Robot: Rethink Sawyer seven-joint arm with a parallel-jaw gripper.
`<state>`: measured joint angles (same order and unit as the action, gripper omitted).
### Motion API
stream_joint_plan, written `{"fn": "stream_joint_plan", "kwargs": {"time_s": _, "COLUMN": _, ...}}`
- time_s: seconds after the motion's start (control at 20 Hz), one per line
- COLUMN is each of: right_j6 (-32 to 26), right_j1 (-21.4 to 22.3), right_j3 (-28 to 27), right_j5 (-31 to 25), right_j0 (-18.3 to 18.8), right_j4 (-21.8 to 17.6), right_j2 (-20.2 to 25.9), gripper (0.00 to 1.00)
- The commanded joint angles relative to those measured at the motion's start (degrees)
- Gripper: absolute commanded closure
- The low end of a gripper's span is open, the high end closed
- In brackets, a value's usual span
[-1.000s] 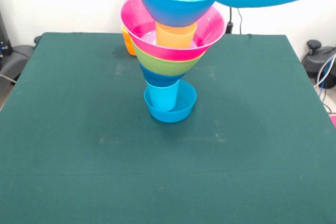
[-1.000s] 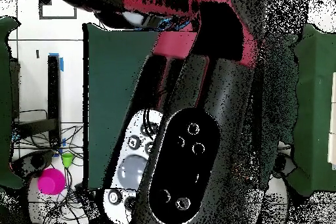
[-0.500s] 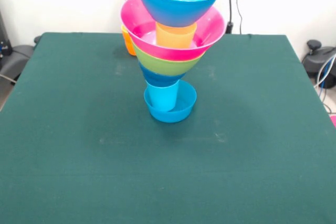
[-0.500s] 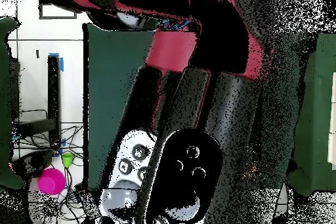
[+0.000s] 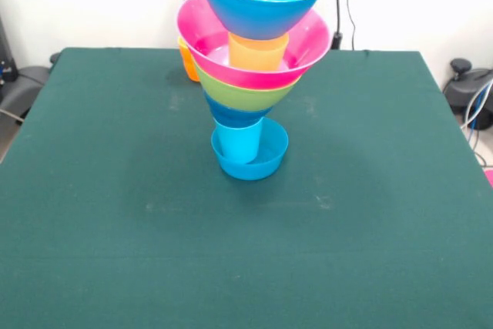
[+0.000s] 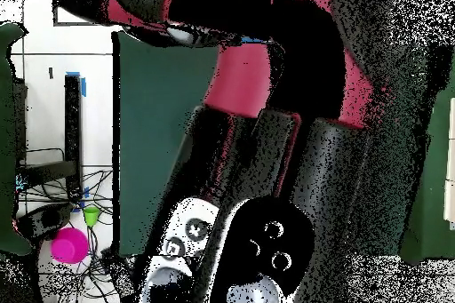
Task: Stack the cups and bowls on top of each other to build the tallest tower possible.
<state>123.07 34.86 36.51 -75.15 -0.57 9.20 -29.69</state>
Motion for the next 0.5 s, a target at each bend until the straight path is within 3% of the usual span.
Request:
{"fn": "stream_joint_plan", "kwargs": {"time_s": 0.05, "right_j6": -12.9, "right_j1": 1.1, "right_j3": 14.3, "right_j5": 4.6, "right_j0": -0.5, "right_j4": -5.1, "right_j2": 7.1, "gripper": 1.0}}
{"fn": "stream_joint_plan", "kwargs": {"time_s": 0.5, "right_j6": -10.8, "right_j1": 1.8, "right_j3": 16.6, "right_j5": 6.2, "right_j0": -0.9, "right_j4": -6.4, "right_j2": 8.0, "gripper": 1.0}}
